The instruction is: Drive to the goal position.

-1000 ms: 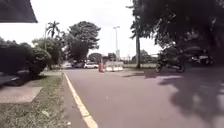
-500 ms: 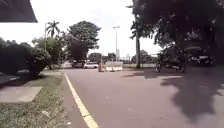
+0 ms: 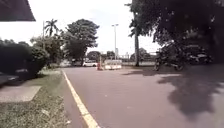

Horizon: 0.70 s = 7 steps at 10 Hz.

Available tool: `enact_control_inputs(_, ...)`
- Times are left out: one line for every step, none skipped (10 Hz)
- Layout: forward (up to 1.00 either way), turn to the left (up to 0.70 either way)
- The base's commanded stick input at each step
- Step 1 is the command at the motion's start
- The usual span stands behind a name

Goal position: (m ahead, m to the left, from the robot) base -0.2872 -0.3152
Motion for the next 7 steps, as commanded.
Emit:
enact_control_inputs(-0.45,0.00)
enact_control_inputs(-0.06,0.00)
enact_control_inputs(0.00,0.00)
enact_control_inputs(0.00,0.00)
enact_control_inputs(0.00,0.00)
enact_control_inputs(0.00,0.00)
enact_control_inputs(0.00,0.00)
